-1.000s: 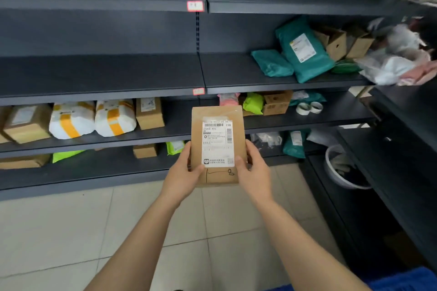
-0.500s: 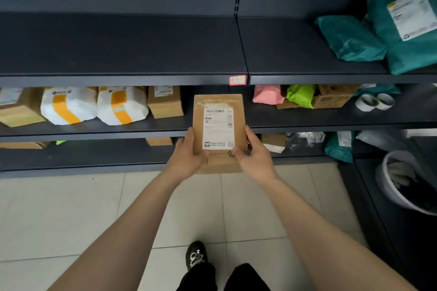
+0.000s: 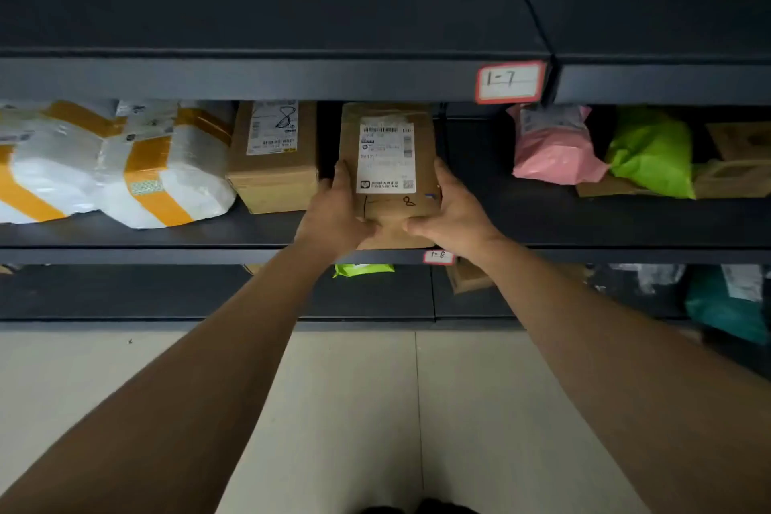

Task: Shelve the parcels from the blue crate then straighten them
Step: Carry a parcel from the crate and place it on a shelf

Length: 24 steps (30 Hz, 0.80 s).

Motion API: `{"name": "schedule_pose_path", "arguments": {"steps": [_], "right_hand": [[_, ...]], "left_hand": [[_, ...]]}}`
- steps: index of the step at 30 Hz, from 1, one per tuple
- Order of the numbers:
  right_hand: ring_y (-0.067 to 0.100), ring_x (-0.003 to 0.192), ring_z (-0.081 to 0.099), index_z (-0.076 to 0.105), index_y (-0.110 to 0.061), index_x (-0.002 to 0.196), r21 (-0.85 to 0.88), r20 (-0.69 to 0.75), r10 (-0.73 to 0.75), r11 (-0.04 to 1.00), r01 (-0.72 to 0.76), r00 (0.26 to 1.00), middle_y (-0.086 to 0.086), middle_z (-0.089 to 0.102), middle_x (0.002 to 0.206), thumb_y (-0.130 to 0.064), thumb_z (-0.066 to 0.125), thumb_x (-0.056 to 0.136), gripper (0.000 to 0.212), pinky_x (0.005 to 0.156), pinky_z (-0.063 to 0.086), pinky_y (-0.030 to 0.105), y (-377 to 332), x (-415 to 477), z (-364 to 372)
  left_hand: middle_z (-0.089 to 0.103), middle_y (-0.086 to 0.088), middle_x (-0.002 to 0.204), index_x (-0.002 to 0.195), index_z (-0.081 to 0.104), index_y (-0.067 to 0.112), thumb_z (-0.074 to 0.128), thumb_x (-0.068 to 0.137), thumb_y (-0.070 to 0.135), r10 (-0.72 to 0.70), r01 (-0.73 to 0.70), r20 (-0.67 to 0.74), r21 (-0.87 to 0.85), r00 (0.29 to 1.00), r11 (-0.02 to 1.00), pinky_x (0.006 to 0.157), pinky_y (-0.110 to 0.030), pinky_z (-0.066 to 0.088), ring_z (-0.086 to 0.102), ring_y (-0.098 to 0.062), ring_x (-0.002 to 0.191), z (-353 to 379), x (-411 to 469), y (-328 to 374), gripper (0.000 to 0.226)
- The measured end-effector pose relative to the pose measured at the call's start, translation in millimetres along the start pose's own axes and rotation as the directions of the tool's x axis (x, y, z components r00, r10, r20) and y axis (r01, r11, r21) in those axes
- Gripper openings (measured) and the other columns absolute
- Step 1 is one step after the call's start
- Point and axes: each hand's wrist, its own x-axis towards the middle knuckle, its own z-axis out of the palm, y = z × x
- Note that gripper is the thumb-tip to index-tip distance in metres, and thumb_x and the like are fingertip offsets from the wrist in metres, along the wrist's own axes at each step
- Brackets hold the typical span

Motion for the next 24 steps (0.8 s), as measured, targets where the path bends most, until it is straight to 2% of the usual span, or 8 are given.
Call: {"name": "schedule_pose_path", "arguments": {"steps": [3, 6, 9, 12, 15, 20, 24], "right_hand": [[0.001, 0.113, 0.042, 0.019, -0.023, 0.153, -0.052, 0.016, -0.036, 0.998, 0.037, 0.999, -0.012, 0.043, 0.125, -0.008, 0.076, 0.079, 0.094, 0.091, 0.032, 0.013, 13, 35, 10], [0.010, 0.132, 0.039, 0.016, -0.022, 0.154, -0.144, 0.008, -0.050, 0.988, 0.051, 0.999, -0.005, 0.037, 0.147, -0.014, 0.074, 0.082, 0.093, 0.099, 0.030, 0.018, 21, 65, 21], [0.020, 0.141, 0.031, 0.010, -0.020, 0.155, -0.285, -0.020, -0.065, 0.957, 0.056, 0.998, 0.003, 0.025, 0.157, -0.020, 0.071, 0.085, 0.093, 0.107, 0.027, 0.023, 21, 85, 28], [0.026, 0.134, 0.040, 0.014, -0.016, 0.155, -0.462, -0.060, -0.148, 0.881, 0.104, 0.987, 0.009, 0.028, 0.154, -0.024, 0.068, 0.088, 0.086, 0.106, 0.036, 0.032, 20, 95, 33], [0.029, 0.126, 0.047, 0.020, -0.015, 0.153, -0.582, -0.071, -0.221, 0.801, 0.140, 0.973, 0.011, 0.030, 0.149, -0.027, 0.064, 0.091, 0.077, 0.098, 0.044, 0.034, 18, 100, 40], [0.028, 0.121, 0.049, 0.019, -0.016, 0.153, -0.668, -0.050, -0.248, 0.728, 0.152, 0.967, 0.012, 0.032, 0.146, -0.024, 0.061, 0.094, 0.073, 0.090, 0.048, 0.036, 13, 106, 45], [0.029, 0.125, 0.044, 0.016, -0.014, 0.153, -0.718, -0.026, -0.211, 0.684, 0.129, 0.977, 0.011, 0.033, 0.146, -0.021, 0.065, 0.090, 0.080, 0.094, 0.046, 0.039, 9, 99, 44]], "left_hand": [[0.042, -0.020, 0.134, 0.151, 0.013, 0.008, 0.077, 0.077, 0.030, 0.008, -0.004, -0.049, 0.089, 0.999, 0.996, 0.100, -0.045, 0.045, 0.048, -0.036, 0.121, 13, 25, -17, 0.100], [0.038, -0.020, 0.138, 0.151, 0.016, 0.008, 0.062, 0.089, 0.036, 0.053, -0.022, -0.107, 0.271, 0.993, 0.962, 0.103, -0.043, 0.041, 0.043, -0.036, 0.124, 17, 40, -25, 0.083], [0.037, -0.018, 0.138, 0.151, 0.018, 0.011, 0.049, 0.094, 0.044, 0.100, 0.004, -0.170, 0.526, 0.980, 0.850, 0.102, -0.043, 0.036, 0.038, -0.035, 0.125, 17, 50, -29, 0.072], [0.031, -0.014, 0.142, 0.150, 0.021, 0.019, 0.044, 0.093, 0.050, 0.145, 0.046, -0.217, 0.687, 0.965, 0.725, 0.103, -0.043, 0.028, 0.030, -0.032, 0.128, 15, 56, -33, 0.070], [0.025, -0.015, 0.147, 0.151, 0.017, 0.027, 0.044, 0.092, 0.054, 0.107, 0.083, -0.226, 0.696, 0.968, 0.713, 0.110, -0.051, 0.020, 0.019, -0.034, 0.138, 6, 60, -38, 0.070], [0.033, -0.013, 0.141, 0.151, 0.010, 0.032, 0.047, 0.093, 0.050, 0.073, 0.087, -0.197, 0.695, 0.978, 0.714, 0.109, -0.053, 0.024, 0.031, -0.034, 0.131, -5, 65, -46, 0.071], [0.022, -0.011, 0.151, 0.153, 0.006, 0.025, 0.055, 0.089, 0.050, 0.036, 0.083, -0.152, 0.709, 0.988, 0.701, 0.112, -0.055, 0.018, 0.019, -0.033, 0.140, -7, 58, -48, 0.084]]}}
